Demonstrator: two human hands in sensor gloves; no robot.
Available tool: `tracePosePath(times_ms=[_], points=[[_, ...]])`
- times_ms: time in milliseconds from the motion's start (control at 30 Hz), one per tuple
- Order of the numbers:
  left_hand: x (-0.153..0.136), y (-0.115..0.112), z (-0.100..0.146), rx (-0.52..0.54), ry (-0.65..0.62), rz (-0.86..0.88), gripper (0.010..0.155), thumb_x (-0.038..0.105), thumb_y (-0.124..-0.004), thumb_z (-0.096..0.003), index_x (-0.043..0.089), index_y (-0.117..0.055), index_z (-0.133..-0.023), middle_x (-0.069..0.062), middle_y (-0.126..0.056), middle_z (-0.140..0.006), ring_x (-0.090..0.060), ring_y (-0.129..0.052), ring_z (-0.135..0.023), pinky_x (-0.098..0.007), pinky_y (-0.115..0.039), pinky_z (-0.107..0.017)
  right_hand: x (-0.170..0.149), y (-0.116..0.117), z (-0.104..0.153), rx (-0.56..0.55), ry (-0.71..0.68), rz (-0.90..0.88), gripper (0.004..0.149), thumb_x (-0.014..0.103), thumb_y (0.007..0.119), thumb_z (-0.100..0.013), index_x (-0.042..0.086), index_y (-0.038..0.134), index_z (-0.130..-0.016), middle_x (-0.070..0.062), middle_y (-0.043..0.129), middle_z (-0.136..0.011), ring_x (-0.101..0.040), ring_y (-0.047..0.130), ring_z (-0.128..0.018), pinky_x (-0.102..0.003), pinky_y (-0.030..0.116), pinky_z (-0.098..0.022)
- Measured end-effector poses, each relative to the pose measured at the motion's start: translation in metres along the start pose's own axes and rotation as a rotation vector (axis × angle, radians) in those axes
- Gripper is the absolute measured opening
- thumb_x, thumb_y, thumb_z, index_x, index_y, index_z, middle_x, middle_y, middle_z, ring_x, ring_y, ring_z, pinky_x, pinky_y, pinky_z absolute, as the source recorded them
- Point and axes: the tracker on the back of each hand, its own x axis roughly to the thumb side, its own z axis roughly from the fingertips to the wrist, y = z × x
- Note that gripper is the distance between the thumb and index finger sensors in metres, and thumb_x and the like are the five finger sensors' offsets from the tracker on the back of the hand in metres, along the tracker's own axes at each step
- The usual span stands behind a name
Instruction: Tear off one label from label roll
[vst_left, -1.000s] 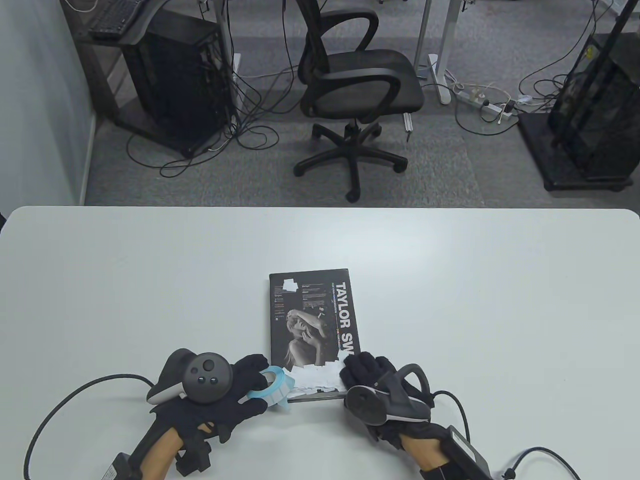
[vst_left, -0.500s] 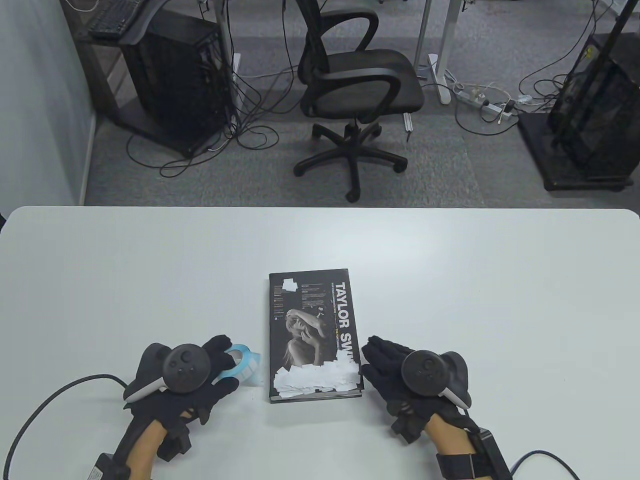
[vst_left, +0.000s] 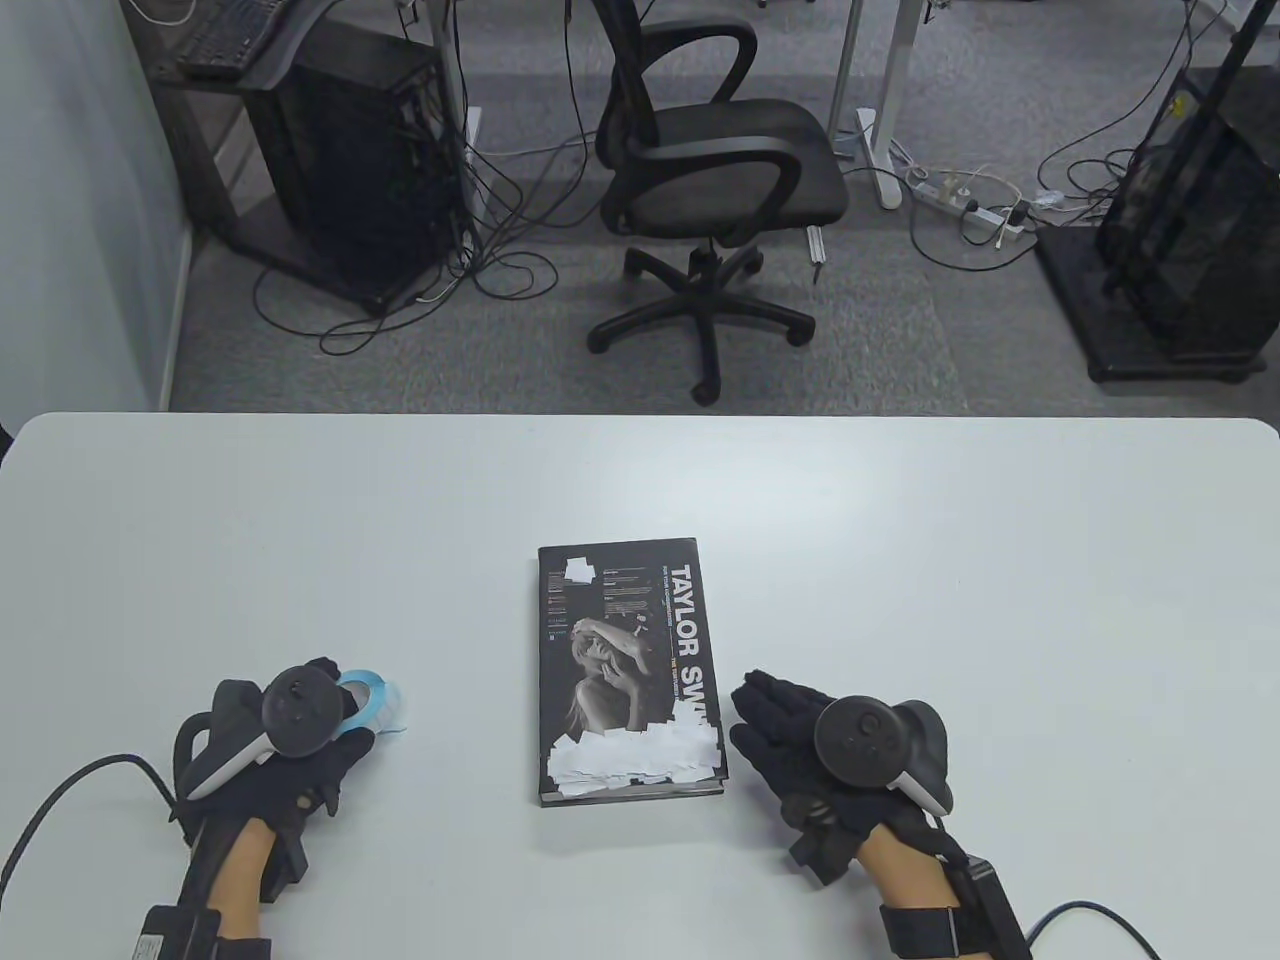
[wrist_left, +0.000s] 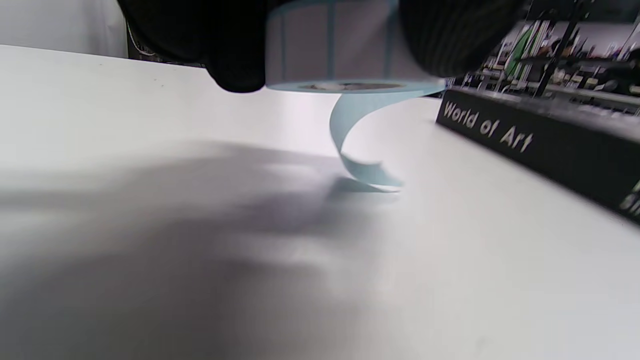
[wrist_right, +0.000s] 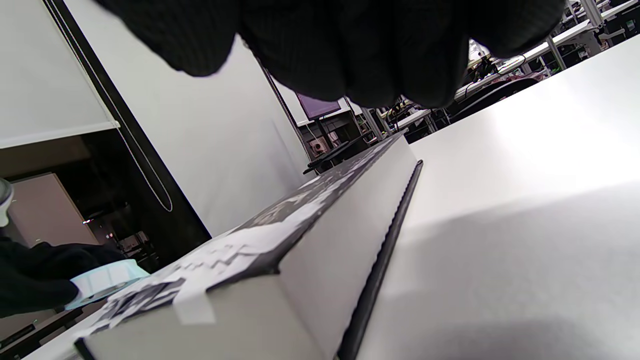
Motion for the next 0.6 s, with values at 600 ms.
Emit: tracePosePath(times_ms=[600], points=[[0.014,-0.034,-0.022,-0.068,0.027,-0.209,0.055,0.052,-0.077,-0.0431,0.023,-0.068,-0.090,-0.006,-0.037,-0.114,-0.030,-0.065,-0.101,-0.056,-0.057,-0.071,0.003,0.005,-0.001,0.047,-0.003,0.007,0.052,0.046,0.079,-0.041,0.010,0.088,-0.079,-0.019,0.087,-0.087,-0.044,0.091,-0.077,-0.060,0.073,-0.057]])
